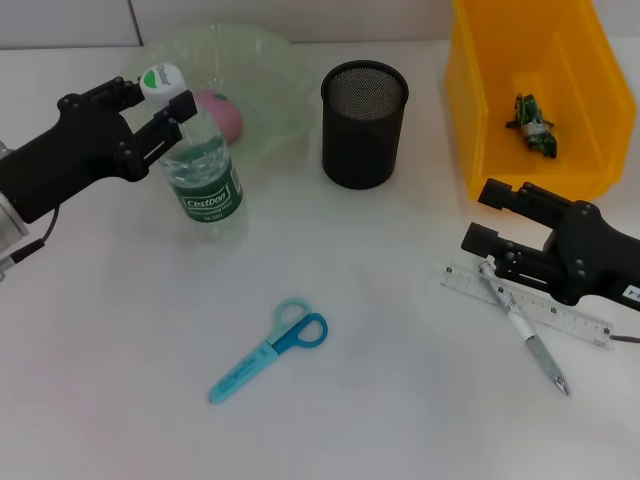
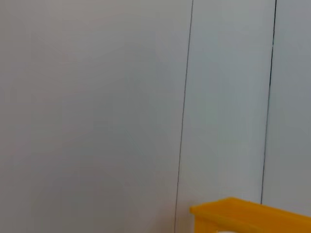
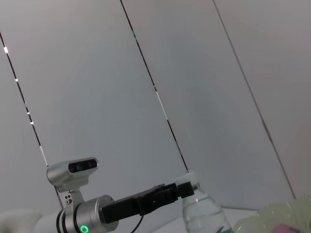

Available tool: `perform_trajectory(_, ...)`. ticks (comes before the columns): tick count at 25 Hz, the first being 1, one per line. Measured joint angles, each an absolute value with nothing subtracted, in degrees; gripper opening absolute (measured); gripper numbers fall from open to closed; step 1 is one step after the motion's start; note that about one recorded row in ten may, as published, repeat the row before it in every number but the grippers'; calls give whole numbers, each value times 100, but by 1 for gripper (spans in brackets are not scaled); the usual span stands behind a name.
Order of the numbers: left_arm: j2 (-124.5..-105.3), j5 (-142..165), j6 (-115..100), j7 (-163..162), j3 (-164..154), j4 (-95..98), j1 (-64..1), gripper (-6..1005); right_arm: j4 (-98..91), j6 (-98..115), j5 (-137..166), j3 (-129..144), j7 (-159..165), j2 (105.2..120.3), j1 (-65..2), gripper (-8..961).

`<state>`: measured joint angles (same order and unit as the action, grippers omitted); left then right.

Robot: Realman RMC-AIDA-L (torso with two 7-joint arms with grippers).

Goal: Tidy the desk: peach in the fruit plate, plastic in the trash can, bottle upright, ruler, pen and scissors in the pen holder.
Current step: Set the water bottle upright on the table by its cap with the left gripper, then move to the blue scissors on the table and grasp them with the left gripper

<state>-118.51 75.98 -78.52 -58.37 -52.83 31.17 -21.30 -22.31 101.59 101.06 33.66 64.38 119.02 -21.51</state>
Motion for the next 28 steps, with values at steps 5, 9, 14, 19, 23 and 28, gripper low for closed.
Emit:
perform_trajectory(5,-11848,7619,-7838,-5520,-5282,2940,-2159,578,-2217,10115,10107,3366,6436,11907,-2191,766)
perform_trajectory(9,-11851,7638,-7927,-5226,-5320,2818,-2171,587,-2214,10086,10108,3366,6434,11911,-2204,766)
perform_trajectory(14,-11871,7609,-7933,-5121,-5351,2732,-2169,597,-2215,10063,10108,3367,6433,11918,-2210,766)
perform_trajectory(19,-11865,7591,-7960,-5112,-5315,2667,-2182,608,-2212,10063,10108,3369,6433,11925,-2215,766)
perform_trajectory(23,-11868,7549,-8118,-5075,-5310,2665,-2144,616,-2155,10059,10108,3368,6426,11927,-2215,766)
perform_trajectory(28,-11758,7489,-8789,-5599,-5310,2909,-1985,741,-2146,10088,10116,3393,6403,11918,-2220,766)
